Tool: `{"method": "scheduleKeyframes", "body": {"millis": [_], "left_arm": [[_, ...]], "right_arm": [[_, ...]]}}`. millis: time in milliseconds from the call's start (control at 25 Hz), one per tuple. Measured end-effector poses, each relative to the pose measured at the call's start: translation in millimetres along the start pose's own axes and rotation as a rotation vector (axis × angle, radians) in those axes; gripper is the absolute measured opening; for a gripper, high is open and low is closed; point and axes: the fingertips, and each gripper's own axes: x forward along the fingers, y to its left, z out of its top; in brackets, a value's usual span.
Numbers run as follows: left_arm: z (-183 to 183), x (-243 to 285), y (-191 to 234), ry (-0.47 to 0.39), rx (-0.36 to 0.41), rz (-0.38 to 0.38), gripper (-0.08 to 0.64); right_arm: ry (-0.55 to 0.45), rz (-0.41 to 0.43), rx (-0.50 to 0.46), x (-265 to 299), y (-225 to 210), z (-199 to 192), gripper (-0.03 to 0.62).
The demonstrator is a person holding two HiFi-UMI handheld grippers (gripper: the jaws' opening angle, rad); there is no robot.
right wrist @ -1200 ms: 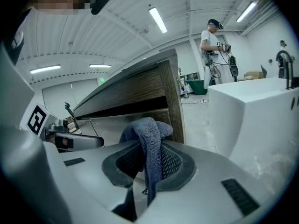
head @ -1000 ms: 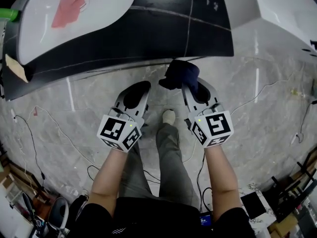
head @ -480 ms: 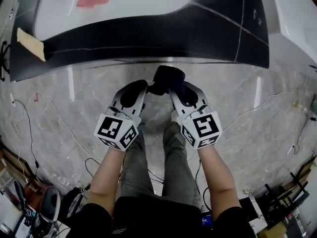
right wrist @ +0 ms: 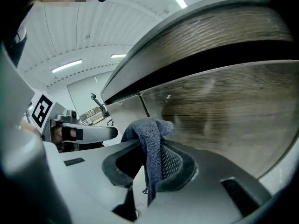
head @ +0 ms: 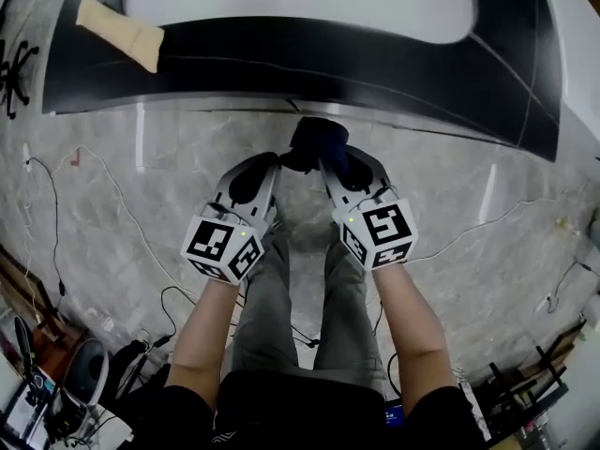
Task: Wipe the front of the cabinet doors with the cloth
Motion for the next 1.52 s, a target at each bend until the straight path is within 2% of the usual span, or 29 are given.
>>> {"method": "scheduleKeyframes", "body": {"millis": [200,360,640,920,1520], "left_arm": [[1,-12,19,0.013,0.008,0.001,0.017],[1,-15,25,0.028,0.027,-0.008,0.017],[-1,-4,23,0.022,0.009,0.008,0.017],[-7,28,-17,0.047,0.025,-0.037,0.017],[-21,112,-137,0.109,0.092,-0.194,0.017]], "right_arm": [[0.004,-0.002,0.000,23,13,2,0.071],[-0.005,-0.005,0.047,33,15,4,0.071],[-0.007,-0.032,0.046,29,-7,5,0.071],[-0.016,-0.074,0.048,-5,-48,3,0.071],[-0.054,-0.205,0.095,-100,-151,-13,0.071]]}}
